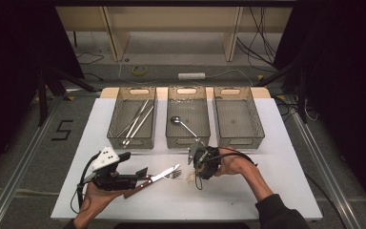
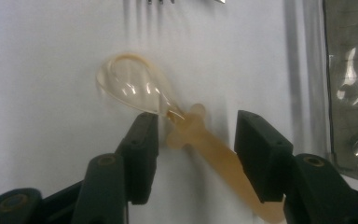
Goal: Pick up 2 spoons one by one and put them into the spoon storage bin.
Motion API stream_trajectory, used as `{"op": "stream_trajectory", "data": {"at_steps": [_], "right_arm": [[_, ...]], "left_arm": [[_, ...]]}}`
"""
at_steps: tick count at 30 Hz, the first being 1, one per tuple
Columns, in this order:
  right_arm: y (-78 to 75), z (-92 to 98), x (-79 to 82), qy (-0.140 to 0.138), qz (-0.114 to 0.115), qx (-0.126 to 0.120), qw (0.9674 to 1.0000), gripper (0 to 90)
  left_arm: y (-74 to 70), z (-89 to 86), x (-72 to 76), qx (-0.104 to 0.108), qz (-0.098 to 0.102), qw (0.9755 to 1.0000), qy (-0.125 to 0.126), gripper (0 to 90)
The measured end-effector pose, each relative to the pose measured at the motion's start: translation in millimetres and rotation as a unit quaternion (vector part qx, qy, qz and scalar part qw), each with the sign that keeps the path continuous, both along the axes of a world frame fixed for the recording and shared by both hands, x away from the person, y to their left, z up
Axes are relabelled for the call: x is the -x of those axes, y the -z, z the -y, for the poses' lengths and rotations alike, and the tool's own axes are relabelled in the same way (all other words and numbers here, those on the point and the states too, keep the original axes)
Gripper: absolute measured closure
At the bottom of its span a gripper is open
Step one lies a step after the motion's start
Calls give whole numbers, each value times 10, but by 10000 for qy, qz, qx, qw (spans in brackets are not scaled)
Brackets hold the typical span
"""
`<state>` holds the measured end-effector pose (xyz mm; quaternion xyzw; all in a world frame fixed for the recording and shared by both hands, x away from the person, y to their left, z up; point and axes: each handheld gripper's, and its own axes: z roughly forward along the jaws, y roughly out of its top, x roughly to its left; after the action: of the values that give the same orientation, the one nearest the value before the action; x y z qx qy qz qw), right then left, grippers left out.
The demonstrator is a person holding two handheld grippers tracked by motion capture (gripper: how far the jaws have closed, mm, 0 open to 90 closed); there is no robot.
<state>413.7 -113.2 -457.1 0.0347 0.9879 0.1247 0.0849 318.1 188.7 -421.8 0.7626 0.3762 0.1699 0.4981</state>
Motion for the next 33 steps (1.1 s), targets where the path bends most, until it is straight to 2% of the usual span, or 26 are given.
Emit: {"op": "stream_trajectory", "data": {"at_steps": [3,5,6,7,13,20,28,33], "right_arm": [[9,-4,-18,-77,86,0,9999,548],[6,-22,-15,-102,101,122,9998,561],[10,-33,-22,-144,148,106,9997,569],[4,-40,-20,-127,103,175,9997,576],[7,-55,-28,-279,114,217,9993,615],[6,-80,-16,-535,256,250,9979,686],[-5,-114,-17,-606,397,255,9970,767],[-27,-91,-28,-648,452,246,9966,777]], "left_arm": [[2,6,1,19,-7,10000,-8,157],[2,7,1,15,-8,10000,-9,157],[1,7,1,19,-7,10000,-12,157],[1,7,1,18,-8,10000,-12,157],[2,6,1,11,-9,10000,-11,157],[2,3,0,6,-5,10000,-14,157],[2,-5,2,-6,-15,10000,-20,157],[2,-7,1,-2,-19,10000,-30,157]]}}
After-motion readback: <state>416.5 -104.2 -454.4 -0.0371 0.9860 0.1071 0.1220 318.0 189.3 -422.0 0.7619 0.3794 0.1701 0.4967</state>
